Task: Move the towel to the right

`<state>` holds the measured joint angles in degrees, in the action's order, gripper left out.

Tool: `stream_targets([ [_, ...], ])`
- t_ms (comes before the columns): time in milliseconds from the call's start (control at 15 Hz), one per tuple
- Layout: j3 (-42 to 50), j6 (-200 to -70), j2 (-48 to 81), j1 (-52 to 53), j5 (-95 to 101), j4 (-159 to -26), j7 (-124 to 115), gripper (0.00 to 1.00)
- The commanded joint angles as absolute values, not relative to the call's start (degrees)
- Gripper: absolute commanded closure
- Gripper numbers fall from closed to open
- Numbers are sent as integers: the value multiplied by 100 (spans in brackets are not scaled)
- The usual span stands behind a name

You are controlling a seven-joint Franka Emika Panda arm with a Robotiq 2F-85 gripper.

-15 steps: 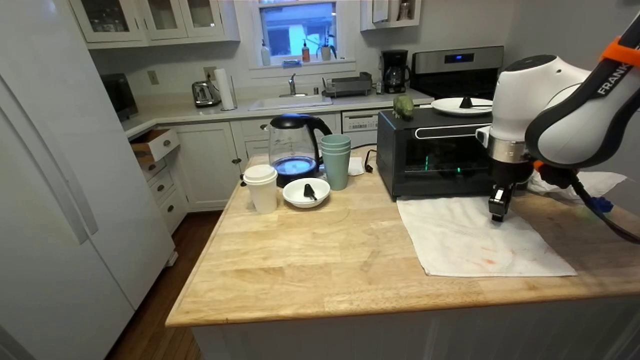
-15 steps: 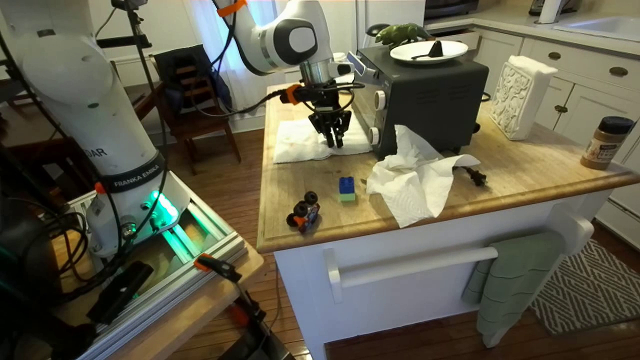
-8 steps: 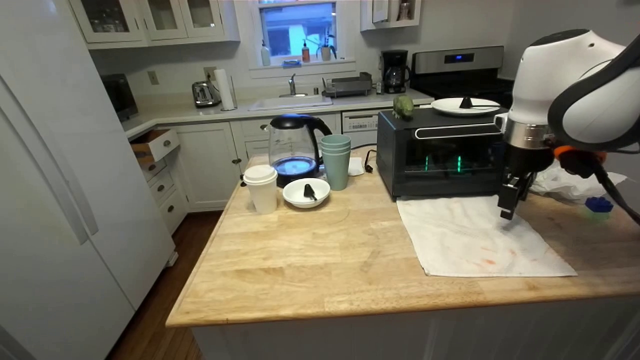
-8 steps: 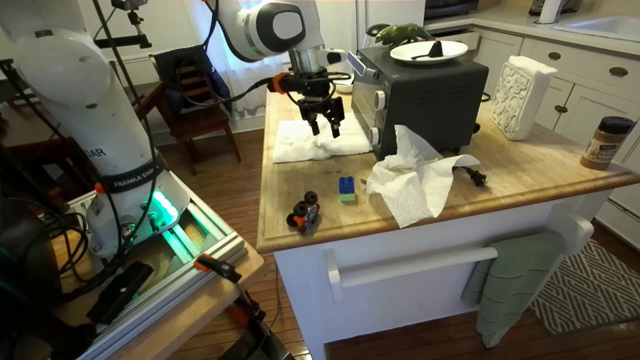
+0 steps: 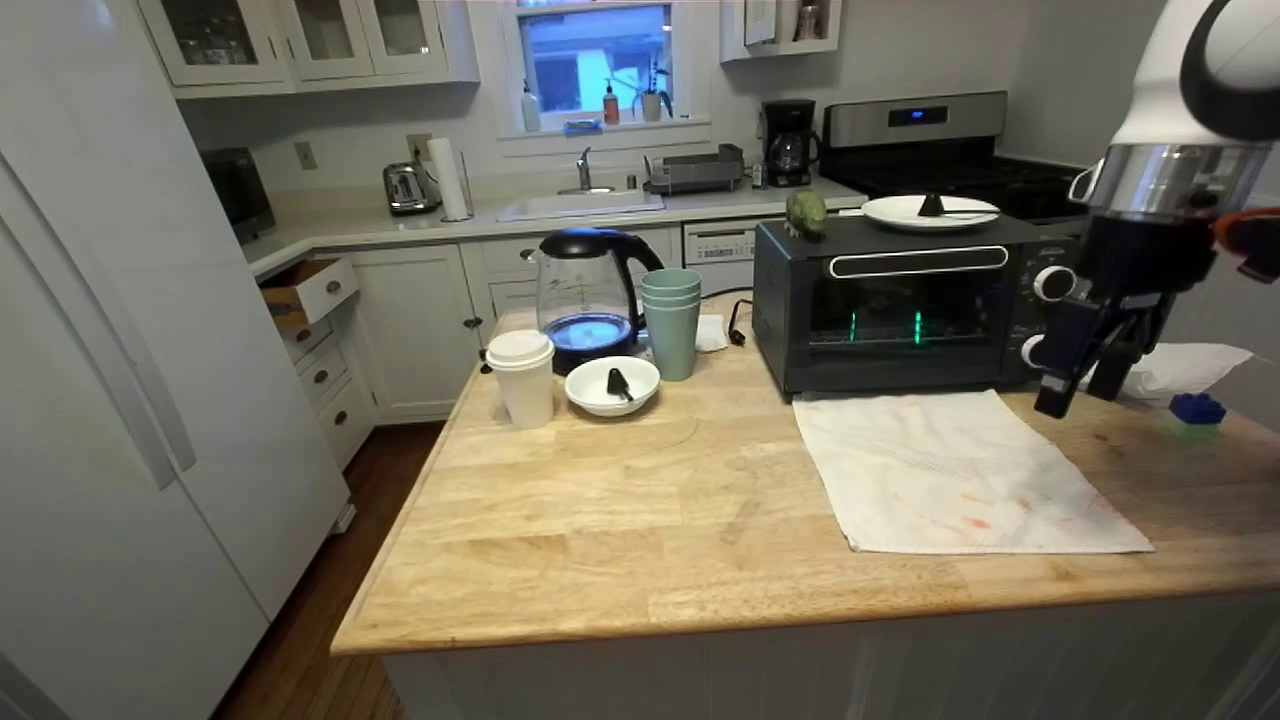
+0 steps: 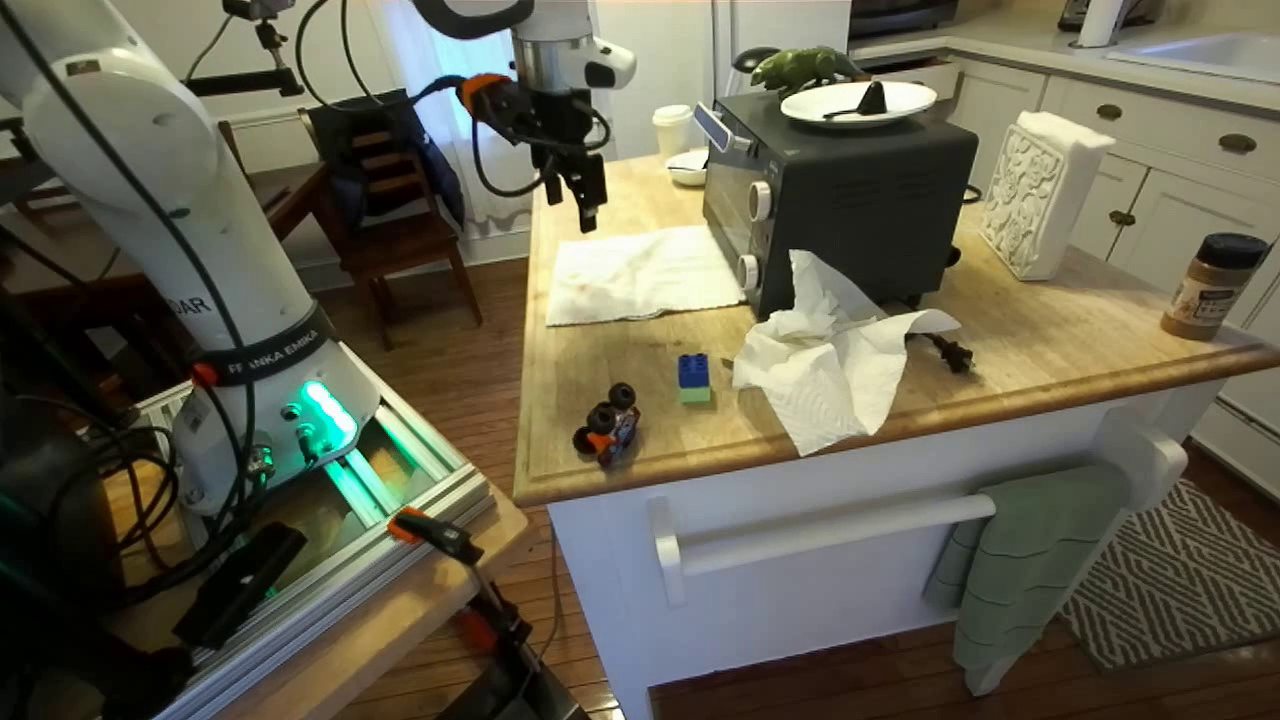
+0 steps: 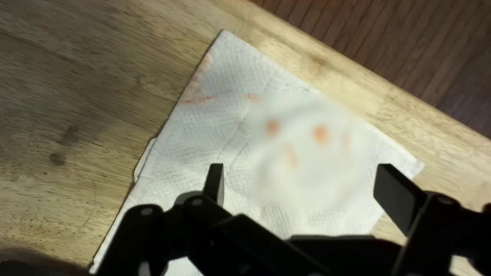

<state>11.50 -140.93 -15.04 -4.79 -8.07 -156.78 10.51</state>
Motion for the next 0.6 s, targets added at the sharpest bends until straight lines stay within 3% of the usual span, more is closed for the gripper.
stream_targets([
  [0,1120,-13945,-2545,-507,-1265,-15775,684,0],
  [333,728,-14476,-3787,-768,-1089,-16170,-458,0],
  [533,344,-14606,-3730,-1171,-799,-15742,-1276,0],
])
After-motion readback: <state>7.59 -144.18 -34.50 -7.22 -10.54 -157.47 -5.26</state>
